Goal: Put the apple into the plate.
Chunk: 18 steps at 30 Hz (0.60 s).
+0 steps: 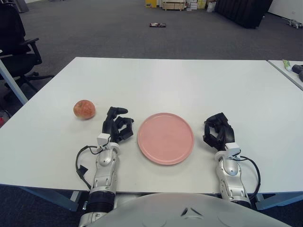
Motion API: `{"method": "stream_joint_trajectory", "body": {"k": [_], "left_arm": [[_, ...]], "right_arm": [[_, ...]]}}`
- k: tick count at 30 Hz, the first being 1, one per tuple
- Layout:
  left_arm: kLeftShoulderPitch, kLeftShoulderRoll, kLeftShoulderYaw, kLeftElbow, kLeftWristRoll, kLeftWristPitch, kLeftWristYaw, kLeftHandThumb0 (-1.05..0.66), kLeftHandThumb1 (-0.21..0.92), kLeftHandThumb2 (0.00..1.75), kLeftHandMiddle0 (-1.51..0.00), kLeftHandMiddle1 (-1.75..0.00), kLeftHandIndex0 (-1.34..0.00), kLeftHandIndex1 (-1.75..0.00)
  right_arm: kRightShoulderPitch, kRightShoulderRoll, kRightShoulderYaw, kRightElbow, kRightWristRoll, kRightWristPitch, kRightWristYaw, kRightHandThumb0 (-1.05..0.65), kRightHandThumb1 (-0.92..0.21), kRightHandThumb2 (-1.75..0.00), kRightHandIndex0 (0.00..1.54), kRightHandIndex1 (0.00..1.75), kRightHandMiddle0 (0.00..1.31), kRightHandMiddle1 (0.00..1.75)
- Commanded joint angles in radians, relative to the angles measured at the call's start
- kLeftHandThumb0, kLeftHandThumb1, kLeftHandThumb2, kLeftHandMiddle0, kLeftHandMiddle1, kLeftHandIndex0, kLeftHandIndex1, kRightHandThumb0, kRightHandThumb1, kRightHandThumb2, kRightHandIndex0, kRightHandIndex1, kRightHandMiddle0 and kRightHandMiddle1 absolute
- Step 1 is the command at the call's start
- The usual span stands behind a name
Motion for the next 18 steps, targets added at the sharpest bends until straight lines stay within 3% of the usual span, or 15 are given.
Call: {"method": "stream_joint_trajectory", "body": {"k": [1,10,18], "left_arm": [[0.013,-0.002,0.001,0.019,0.000,0.036,0.006,-0.01,0.46,1.03,-0.65,-1.37,-0.38,-1.75],[0.012,-0.003,0.004,0.019,0.002,0.032,0.010,-0.01,0.46,1.04,-0.65,-1.39,-0.37,-1.75],[0.005,-0.027,0.018,0.045,0.058,-0.073,0.100,-0.01,0.44,1.08,-0.64,-1.44,-0.37,-1.75]], "right_arm": [[0.000,-0.004,-0.001,0.013,0.006,0.014,0.006,-0.39,-0.62,-0.94,0.61,1.37,0.38,1.75],[0.001,0.000,-0.001,0.006,0.012,0.025,0.013,-0.39,-0.62,-0.94,0.62,1.37,0.38,1.75],[0.004,0.000,-0.002,0.003,-0.003,0.035,0.001,-0.39,-0.63,-0.92,0.63,1.37,0.37,1.75]]}}
